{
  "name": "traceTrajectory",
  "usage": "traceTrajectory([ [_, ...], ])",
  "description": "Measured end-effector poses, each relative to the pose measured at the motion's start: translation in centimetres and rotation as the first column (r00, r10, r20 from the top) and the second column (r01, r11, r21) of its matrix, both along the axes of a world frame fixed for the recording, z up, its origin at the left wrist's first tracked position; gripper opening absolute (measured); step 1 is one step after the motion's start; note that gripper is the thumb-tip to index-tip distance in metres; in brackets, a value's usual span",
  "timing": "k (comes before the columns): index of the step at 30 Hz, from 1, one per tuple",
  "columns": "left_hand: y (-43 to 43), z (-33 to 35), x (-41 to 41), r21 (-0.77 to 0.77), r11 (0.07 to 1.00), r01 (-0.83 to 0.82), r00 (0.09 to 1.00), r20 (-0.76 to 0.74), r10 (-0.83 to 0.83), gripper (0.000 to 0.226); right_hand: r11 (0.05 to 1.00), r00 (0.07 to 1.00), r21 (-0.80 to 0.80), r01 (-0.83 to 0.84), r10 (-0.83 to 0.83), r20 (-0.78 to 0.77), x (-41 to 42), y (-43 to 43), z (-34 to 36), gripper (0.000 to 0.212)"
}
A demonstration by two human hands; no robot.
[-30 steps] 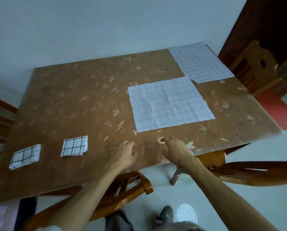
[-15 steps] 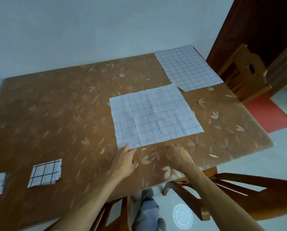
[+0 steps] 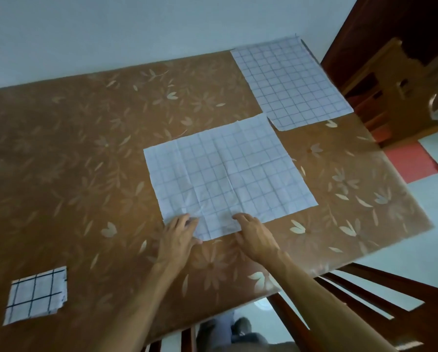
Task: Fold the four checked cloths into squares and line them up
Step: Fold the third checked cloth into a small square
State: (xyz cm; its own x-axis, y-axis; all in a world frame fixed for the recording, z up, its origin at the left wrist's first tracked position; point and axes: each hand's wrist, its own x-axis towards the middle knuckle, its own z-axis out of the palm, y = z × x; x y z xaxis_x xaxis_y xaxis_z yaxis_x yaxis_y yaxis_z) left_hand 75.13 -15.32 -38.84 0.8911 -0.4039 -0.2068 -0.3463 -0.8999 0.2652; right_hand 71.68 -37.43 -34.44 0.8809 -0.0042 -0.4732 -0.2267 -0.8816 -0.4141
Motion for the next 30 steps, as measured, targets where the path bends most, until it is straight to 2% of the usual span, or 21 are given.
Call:
traceTrajectory([
  [4, -0.4, 0.2, -1.0, 0.031, 0.996, -0.081, 0.996, 0.032, 0.080, 0.025, 0.988, 0.989, 0.061, -0.145, 0.146, -0.013, 0.0, 2.1, -0.2, 0.061],
  [6, -0.4, 0.9, -1.6, 0.081, 0.987, -0.138, 0.990, 0.028, 0.136, 0.017, 0.967, 0.970, 0.080, -0.240, 0.242, -0.014, 0.1, 3.4, -0.4, 0.065],
  [9, -0.5, 1.6, -3.4, 0.179, 0.970, -0.164, 0.983, -0.048, 0.175, 0.026, 0.936, 0.938, 0.070, -0.346, 0.346, 0.007, -0.3, 5.6, -0.5, 0.062],
  [12, -0.2, 1.1, -6.1, 0.158, 0.978, -0.139, 0.981, -0.112, 0.157, 0.039, 0.903, 0.906, 0.075, -0.423, 0.424, 0.002, -1.9, 7.2, -1.3, 0.058],
  [14, 0.2, 1.2, -8.0, 0.178, 0.979, -0.097, 0.981, -0.146, 0.124, 0.035, 0.896, 0.899, 0.069, -0.438, 0.438, 0.020, -3.1, 7.8, -1.7, 0.054],
  [16, 0.9, 0.9, -9.8, 0.086, 0.991, -0.101, 0.970, -0.215, 0.117, 0.041, 0.902, 0.905, 0.081, -0.424, 0.420, 0.059, -4.4, 8.0, -2.1, 0.044],
  [19, 1.8, 1.0, -11.4, -0.060, 0.989, -0.139, 0.967, -0.222, 0.122, 0.028, 0.887, 0.884, 0.051, -0.458, 0.449, 0.132, -5.9, 7.4, -2.7, 0.038],
  [20, 2.0, 1.3, -11.4, -0.093, 0.982, -0.167, 0.962, -0.234, 0.141, 0.041, 0.882, 0.872, 0.038, -0.470, 0.458, 0.170, -6.2, 7.1, -3.2, 0.039],
  [21, 2.3, 1.1, -11.6, -0.114, 0.983, -0.144, 0.977, -0.176, 0.122, 0.046, 0.873, 0.859, 0.014, -0.487, 0.476, 0.190, -6.4, 6.7, -3.6, 0.038],
  [23, 2.8, 1.3, -11.6, -0.122, 0.987, -0.107, 0.993, -0.067, 0.100, 0.033, 0.858, 0.846, -0.005, -0.513, 0.506, 0.168, -6.6, 5.9, -3.9, 0.026],
  [25, 3.6, 1.1, -11.9, -0.087, 0.993, -0.078, 0.995, -0.061, 0.073, 0.057, 0.837, 0.823, -0.032, -0.547, 0.544, 0.164, -6.7, 4.7, -3.6, 0.016],
  [27, 4.8, 1.0, -12.6, -0.050, 0.998, -0.033, 0.997, -0.073, 0.029, 0.077, 0.821, 0.807, -0.052, -0.569, 0.569, 0.160, -7.1, 3.2, -3.6, 0.017],
  [29, 5.8, 0.8, -13.2, 0.001, 0.999, 0.034, 0.994, -0.108, -0.034, 0.086, 0.851, 0.844, -0.024, -0.524, 0.523, 0.120, -7.8, 1.3, -4.1, 0.018],
  [30, 5.9, 1.1, -13.4, 0.026, 0.998, 0.048, 0.991, -0.124, -0.045, 0.088, 0.873, 0.868, -0.008, -0.487, 0.485, 0.104, -8.1, 0.4, -4.5, 0.025],
])
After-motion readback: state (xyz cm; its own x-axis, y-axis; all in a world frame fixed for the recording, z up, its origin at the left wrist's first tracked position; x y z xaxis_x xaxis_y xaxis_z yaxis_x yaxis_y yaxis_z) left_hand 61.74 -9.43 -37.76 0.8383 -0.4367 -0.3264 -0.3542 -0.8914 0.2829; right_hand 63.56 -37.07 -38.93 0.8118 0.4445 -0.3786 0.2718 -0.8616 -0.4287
